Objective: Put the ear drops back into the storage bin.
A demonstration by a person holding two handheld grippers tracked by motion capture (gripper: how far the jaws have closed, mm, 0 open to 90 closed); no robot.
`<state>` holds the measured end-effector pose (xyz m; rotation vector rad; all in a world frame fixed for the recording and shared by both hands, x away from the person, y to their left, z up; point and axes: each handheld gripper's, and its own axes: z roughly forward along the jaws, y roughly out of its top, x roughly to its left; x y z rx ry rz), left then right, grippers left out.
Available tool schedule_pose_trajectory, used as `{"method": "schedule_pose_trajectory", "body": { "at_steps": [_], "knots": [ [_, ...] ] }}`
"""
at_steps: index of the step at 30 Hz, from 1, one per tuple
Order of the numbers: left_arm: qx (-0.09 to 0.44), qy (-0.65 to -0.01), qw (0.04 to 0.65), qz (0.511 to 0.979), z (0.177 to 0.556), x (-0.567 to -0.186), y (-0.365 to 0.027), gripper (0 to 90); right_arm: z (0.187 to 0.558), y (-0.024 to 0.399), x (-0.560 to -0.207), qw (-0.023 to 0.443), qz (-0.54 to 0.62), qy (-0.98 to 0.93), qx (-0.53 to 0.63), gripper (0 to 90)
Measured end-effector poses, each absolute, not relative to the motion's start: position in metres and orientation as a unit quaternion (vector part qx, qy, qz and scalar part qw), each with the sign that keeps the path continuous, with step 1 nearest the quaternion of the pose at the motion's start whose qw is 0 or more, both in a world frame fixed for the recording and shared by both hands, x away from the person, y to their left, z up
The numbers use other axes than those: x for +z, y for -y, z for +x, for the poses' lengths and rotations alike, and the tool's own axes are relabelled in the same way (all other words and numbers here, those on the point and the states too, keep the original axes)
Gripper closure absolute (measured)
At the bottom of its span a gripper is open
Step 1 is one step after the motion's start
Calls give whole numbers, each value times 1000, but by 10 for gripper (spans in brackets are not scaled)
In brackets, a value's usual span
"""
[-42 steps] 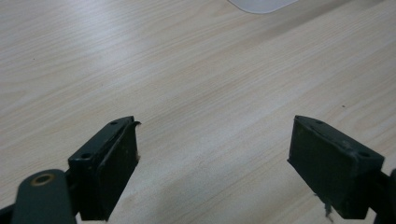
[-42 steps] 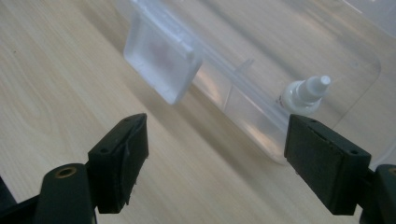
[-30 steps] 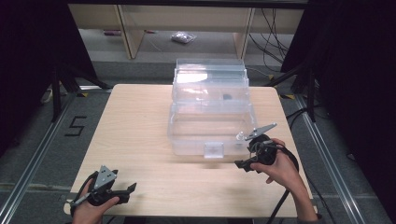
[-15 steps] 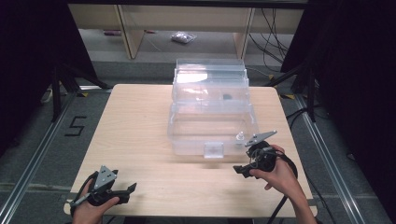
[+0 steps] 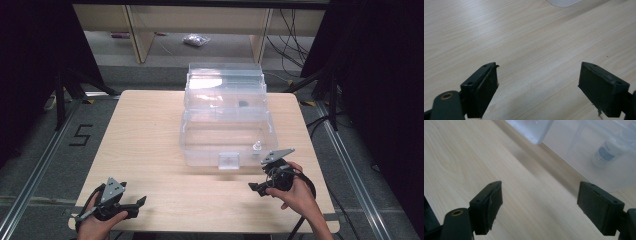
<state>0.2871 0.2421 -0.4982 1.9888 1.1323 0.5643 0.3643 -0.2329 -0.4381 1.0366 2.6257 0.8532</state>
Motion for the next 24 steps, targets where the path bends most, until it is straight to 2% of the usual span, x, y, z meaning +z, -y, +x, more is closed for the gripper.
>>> {"method": "schedule_pose_trajectory", "body": {
  "at_steps": [1,4,5,8,11,19,20,21,24],
  "knots": [
    [222,-444,382,779,287,-498,-242,151,362,232,-439,84,366,-881,287,213],
    [221,-444,382,780,287,-498,-242,151,362,233,-444,86,353,-886,288,212],
    [221,-439,376,786,287,-497,-243,151,358,231,-446,77,380,-877,285,211],
    [222,-444,382,779,287,-498,-242,151,358,232,-452,90,366,-879,292,210],
    [221,-439,377,785,287,-498,-243,151,355,232,-454,76,376,-877,288,208],
    [221,-439,377,785,287,-498,-243,151,351,236,-467,102,351,-877,311,198],
    [220,-441,380,783,287,-498,-242,151,349,237,-464,90,365,-876,301,199],
    [220,-441,381,782,287,-498,-242,151,348,238,-466,104,359,-877,301,199],
    [221,-441,380,783,287,-498,-242,151,346,241,-470,93,369,-873,304,199]
  ]
}}
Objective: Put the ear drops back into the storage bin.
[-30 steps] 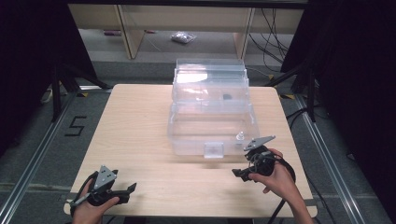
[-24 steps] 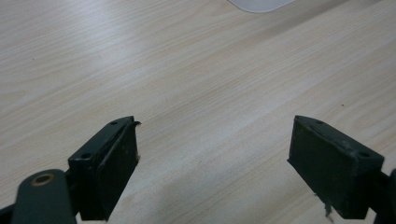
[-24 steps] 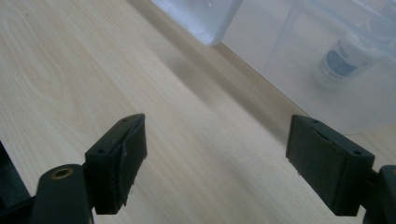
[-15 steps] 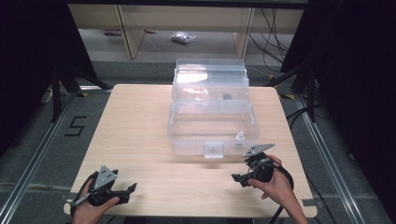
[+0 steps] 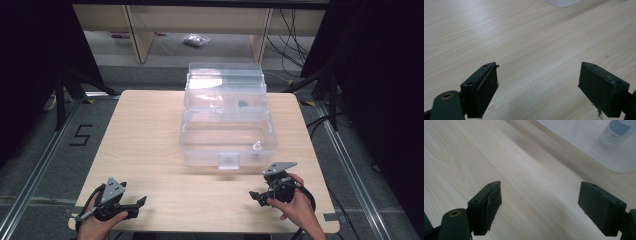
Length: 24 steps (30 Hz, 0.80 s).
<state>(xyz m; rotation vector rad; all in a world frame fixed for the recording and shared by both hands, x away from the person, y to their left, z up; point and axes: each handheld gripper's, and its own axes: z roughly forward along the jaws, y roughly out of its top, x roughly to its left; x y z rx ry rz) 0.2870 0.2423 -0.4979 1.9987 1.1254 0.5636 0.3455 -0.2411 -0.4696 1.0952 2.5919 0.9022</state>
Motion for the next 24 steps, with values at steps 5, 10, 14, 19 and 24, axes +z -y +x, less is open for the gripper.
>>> {"method": "schedule_pose_trajectory", "body": {
  "at_steps": [5,10,14,19,24],
  "knots": [
    [220,-441,380,783,287,-498,-242,151,341,247,-476,103,381,-865,308,203],
    [219,-440,378,784,287,-498,-242,151,336,248,-480,101,381,-868,304,204],
    [219,-441,380,783,288,-498,-242,151,333,248,-484,113,385,-861,312,204],
    [218,-440,378,785,287,-498,-242,151,330,250,-485,122,386,-857,318,203],
    [221,-439,374,786,287,-498,-243,151,322,250,-484,101,411,-854,303,203]
  ]
}}
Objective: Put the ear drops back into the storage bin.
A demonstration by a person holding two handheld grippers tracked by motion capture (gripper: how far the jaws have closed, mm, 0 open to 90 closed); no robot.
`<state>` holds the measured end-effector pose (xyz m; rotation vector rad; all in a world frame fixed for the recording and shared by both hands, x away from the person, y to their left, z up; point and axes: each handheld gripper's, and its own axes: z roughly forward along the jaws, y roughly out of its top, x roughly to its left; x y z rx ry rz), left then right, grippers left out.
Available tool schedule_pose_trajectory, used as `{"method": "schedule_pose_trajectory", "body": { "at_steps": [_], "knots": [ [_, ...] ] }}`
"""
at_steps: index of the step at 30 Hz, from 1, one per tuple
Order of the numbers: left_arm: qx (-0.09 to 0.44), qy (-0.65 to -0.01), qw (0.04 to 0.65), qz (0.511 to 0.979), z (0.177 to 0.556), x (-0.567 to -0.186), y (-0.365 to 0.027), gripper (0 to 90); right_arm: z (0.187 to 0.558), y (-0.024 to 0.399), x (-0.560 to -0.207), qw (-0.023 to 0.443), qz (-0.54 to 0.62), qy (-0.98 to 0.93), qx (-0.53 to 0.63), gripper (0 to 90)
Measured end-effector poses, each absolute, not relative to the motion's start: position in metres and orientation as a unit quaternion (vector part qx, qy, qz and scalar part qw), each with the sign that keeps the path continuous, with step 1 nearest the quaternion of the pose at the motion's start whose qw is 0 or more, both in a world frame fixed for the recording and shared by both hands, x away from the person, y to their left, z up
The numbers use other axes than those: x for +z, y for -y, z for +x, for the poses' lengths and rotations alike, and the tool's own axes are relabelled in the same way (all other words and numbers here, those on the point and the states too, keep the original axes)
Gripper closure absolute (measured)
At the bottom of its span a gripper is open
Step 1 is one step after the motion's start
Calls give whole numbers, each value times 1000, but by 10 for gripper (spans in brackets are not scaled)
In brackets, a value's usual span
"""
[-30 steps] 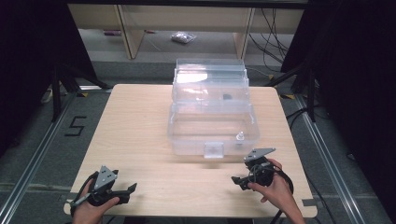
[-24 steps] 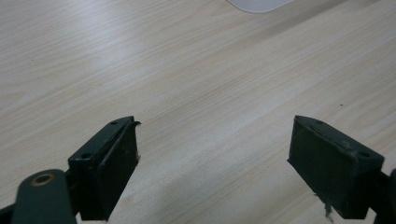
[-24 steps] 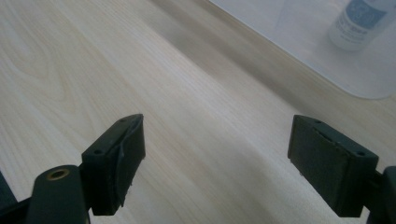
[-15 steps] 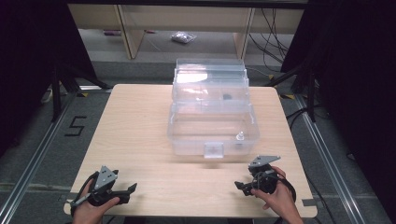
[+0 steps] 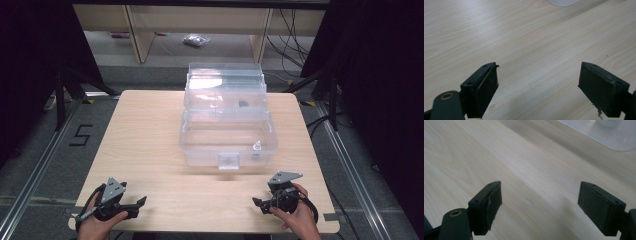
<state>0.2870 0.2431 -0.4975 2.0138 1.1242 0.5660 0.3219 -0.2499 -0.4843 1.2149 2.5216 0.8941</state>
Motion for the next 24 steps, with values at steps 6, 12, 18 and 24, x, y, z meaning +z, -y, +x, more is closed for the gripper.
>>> {"method": "schedule_pose_trajectory", "body": {
  "at_steps": [6,12,18,24],
  "knots": [
    [217,-440,376,786,287,-498,-242,151,315,254,-487,108,405,-854,307,199],
    [219,-440,379,784,287,-498,-242,151,312,257,-491,117,402,-851,316,198],
    [221,-441,379,783,287,-498,-242,151,312,258,-488,112,414,-848,310,202],
    [220,-440,379,784,287,-499,-242,151,312,259,-487,109,421,-846,308,202]
  ]
}}
